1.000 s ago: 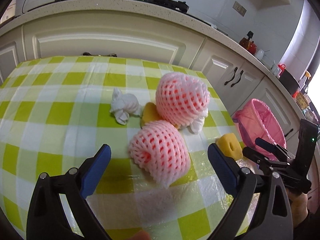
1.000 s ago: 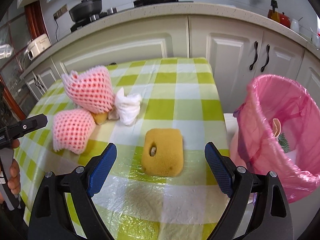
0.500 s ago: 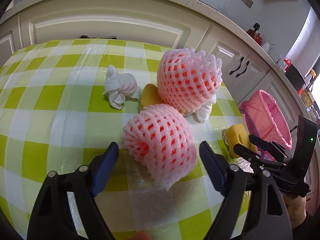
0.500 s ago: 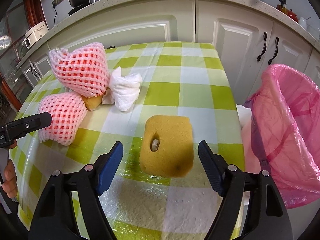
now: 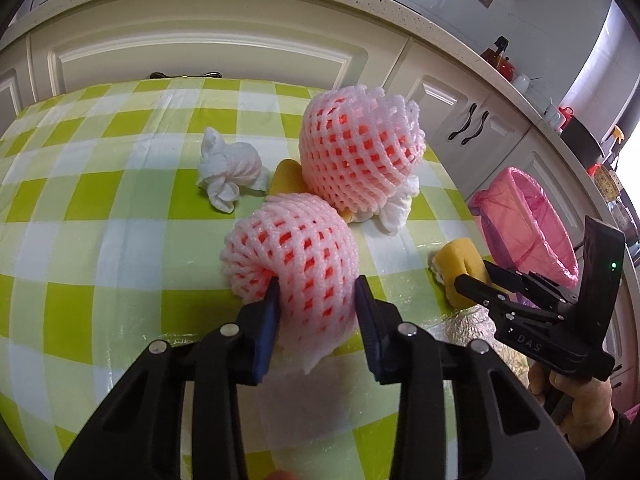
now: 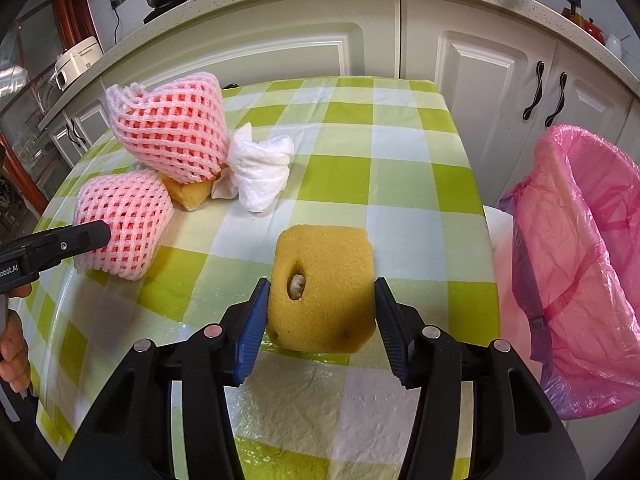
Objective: Collect trash
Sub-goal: 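Grasp the yellow sponge with the right tool while the left tool grasps a pink fruit net, then carry sponge and fruit net over the pink bin and open both tools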
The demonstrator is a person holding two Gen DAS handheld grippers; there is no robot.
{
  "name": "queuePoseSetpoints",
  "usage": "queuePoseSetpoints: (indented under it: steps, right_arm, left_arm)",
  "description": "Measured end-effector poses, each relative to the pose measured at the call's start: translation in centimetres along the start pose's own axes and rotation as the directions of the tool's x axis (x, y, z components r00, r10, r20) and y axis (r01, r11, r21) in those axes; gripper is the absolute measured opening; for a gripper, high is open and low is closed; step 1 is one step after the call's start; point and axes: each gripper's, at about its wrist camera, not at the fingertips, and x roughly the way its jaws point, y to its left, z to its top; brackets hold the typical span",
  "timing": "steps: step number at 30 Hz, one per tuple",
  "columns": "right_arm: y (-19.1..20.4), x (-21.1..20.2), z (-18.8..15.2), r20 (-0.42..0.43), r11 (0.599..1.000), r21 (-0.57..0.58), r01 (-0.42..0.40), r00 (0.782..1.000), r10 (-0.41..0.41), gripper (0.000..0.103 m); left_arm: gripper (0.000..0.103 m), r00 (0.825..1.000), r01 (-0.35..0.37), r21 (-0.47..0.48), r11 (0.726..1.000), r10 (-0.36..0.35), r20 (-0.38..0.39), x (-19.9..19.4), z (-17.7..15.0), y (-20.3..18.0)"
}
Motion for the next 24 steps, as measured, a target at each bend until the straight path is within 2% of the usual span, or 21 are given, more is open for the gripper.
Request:
queuePoseSetpoints:
  steps: [12,17,24]
  right_arm:
    - [1.2,-3.5,1.0,0.072,0.999,-0.013,-0.030,0.997,0.031,0.050]
    - [1.0,-5.5,1.9,0.116,0.999,-0.010,-0.034,0.993,0.035,0.050]
    - [-0.2,-8.2,3.1,0.174,1.000,0.003,-0.016,0.985,0.016,0.050]
  left_arm:
    - [0.035,0.997,-0.037,-0.013,0.999,0.038,0.072,-4.2,0.2,1.4]
    - [0.035,0.989,-0.066,-0.002,0.998,0.066,0.135,-6.9,1.1,1.1]
    - [0.035,0.977,-0.065,0.038,0.997,0.056,0.205,-9.7,2.8,-0.6]
